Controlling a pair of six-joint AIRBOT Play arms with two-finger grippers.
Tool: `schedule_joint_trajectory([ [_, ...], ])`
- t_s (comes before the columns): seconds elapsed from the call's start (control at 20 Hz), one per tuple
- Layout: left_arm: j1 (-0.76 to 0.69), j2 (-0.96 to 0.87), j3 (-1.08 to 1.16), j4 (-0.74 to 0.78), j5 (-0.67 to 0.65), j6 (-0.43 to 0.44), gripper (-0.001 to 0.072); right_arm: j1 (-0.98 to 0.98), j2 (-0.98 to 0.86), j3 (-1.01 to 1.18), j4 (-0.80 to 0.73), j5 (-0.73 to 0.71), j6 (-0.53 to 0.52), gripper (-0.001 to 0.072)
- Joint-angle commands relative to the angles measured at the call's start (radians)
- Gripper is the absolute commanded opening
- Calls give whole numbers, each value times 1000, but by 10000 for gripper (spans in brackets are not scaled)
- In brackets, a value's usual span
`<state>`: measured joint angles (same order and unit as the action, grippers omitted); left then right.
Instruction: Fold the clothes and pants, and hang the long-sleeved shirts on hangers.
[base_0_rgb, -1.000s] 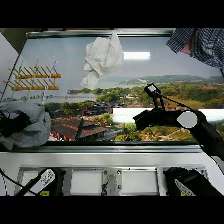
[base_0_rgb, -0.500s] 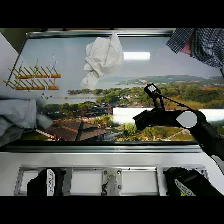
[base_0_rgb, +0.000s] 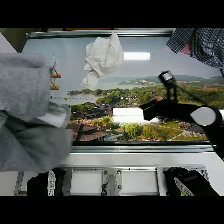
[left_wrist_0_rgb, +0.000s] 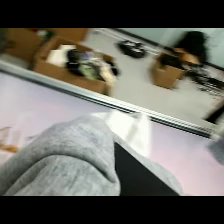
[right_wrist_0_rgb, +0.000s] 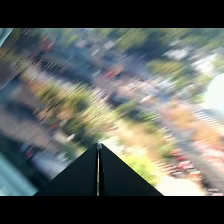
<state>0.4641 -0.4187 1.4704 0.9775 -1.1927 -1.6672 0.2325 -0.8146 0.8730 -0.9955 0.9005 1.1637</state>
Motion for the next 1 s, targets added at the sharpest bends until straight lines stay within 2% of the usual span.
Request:
schedule_joint_trajectory([
  [0.0, -90, -98, 130, -221, -81, 3, 22, -142, 90, 119, -265, -6, 148, 24],
  [0.1, -155, -175, 157, -281, -88, 3, 22, -249, 143, 171, -349, -6, 217, 23],
  [0.2, -249, -243, 138, -327, -85, 3, 22, -355, 193, 186, -345, -7, 226, 23],
  [0.4, -599, -377, -7, -289, -43, 22, 22, -478, 242, 186, -344, -4, 226, 24],
  [0.5, -818, -467, -82, -169, 71, 21, 22, -490, 245, 186, -344, -2, 226, 23],
  [0.6, -995, -583, -114, -62, 267, 21, 22, -491, 238, 186, -344, -2, 226, 23],
  [0.7, -1081, -726, -54, 51, 359, 21, 23, -491, 227, 186, -345, -2, 226, 24],
  [0.75, -1085, -791, 0, 98, 344, 20, 219, -491, 222, 186, -345, -2, 225, 24],
  [0.8, -1067, -850, 59, 133, 303, 18, 630, -491, 218, 186, -345, -2, 225, 24],
  [0.85, -1029, -892, 106, 155, 243, 14, 671, -491, 214, 186, -345, -2, 225, 24],
  [0.95, -922, -935, 131, 208, 106, 13, 669, -491, 209, 185, -345, 21, 225, 24],
])
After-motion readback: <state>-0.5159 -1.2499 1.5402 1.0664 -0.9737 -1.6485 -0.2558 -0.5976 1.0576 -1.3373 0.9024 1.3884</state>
